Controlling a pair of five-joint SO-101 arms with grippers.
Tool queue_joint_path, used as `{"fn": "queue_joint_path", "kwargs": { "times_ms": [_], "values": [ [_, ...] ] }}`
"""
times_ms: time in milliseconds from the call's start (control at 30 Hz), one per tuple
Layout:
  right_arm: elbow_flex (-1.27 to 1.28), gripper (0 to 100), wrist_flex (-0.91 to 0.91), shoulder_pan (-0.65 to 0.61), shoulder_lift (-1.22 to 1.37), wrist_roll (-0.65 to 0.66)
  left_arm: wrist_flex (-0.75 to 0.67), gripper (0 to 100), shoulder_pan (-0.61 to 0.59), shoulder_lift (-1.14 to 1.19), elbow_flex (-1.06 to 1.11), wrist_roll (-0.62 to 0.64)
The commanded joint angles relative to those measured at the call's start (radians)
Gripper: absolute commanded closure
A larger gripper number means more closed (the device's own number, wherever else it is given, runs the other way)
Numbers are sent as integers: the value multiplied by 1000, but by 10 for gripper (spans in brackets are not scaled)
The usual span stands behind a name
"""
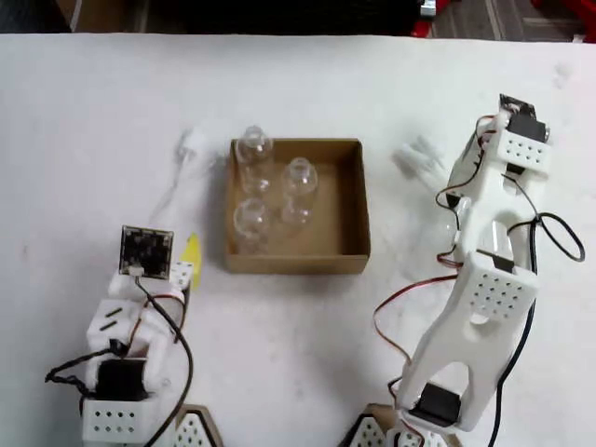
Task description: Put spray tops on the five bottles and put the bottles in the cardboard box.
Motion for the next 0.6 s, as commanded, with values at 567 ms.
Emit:
{"fn": "queue_joint_path", "kwargs": {
  "times_ms": [567],
  "values": [
    [-29,982,162,-87,-542,147,-5,842,16,-12,-6,-12]
  ]
}}
